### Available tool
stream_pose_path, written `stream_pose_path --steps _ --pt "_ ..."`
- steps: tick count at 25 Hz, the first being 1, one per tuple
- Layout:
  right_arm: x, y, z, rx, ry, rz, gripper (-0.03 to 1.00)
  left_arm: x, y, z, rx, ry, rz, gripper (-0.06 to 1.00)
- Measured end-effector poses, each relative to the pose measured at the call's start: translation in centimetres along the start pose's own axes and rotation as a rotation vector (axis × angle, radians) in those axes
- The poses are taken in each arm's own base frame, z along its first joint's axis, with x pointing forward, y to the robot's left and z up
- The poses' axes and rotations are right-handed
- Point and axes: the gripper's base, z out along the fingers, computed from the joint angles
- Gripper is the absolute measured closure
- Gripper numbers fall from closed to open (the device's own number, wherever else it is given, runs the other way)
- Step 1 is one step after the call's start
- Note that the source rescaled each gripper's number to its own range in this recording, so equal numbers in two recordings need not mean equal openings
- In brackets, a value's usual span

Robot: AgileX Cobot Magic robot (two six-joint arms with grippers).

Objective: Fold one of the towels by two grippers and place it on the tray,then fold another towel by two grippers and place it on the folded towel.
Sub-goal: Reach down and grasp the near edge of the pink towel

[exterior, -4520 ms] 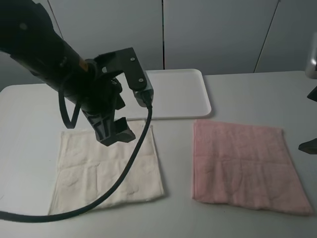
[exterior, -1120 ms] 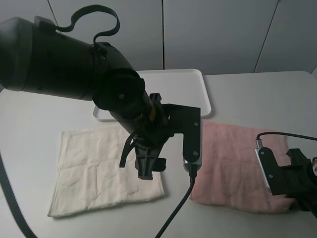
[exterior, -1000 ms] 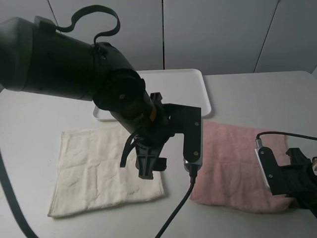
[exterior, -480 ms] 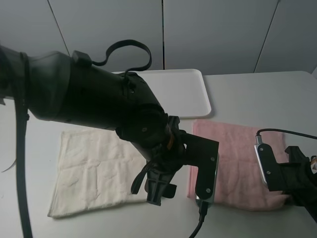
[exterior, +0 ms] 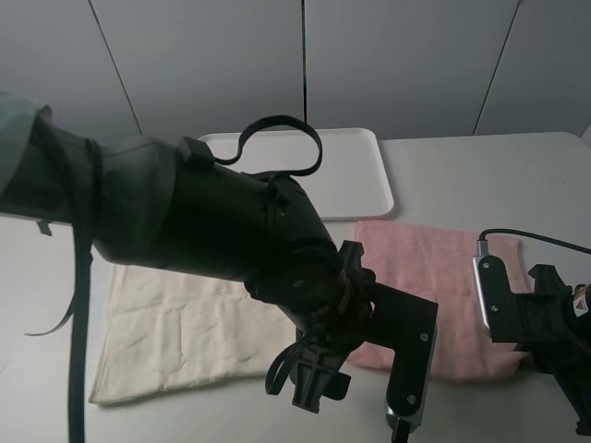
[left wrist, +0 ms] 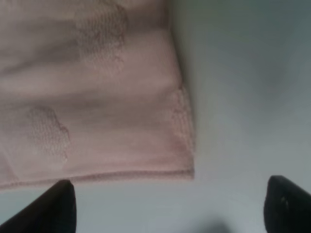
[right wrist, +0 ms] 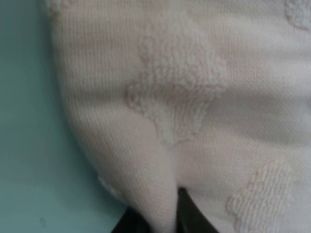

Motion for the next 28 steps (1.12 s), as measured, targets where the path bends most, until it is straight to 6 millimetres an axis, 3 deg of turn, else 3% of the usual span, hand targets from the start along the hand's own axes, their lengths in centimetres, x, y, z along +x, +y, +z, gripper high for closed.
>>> stream_pose_path --steps 7,16,28 --pt "0.0 0.0 0.0 0.005 -0.003 0.002 0.88 -0.7 0.6 1.0 0.025 0.012 -0.023 -0.05" --pt "0.0 -0.1 0.0 0.009 -0.005 0.003 0.88 -0.5 -0.2 2.9 0.081 0.048 -0.039 -0.05" --pt "-0.1 -0.1 0.0 0.016 -0.009 0.003 0.88 -1.4 -1.1 3.4 0.089 0.04 -0.01 -0.05"
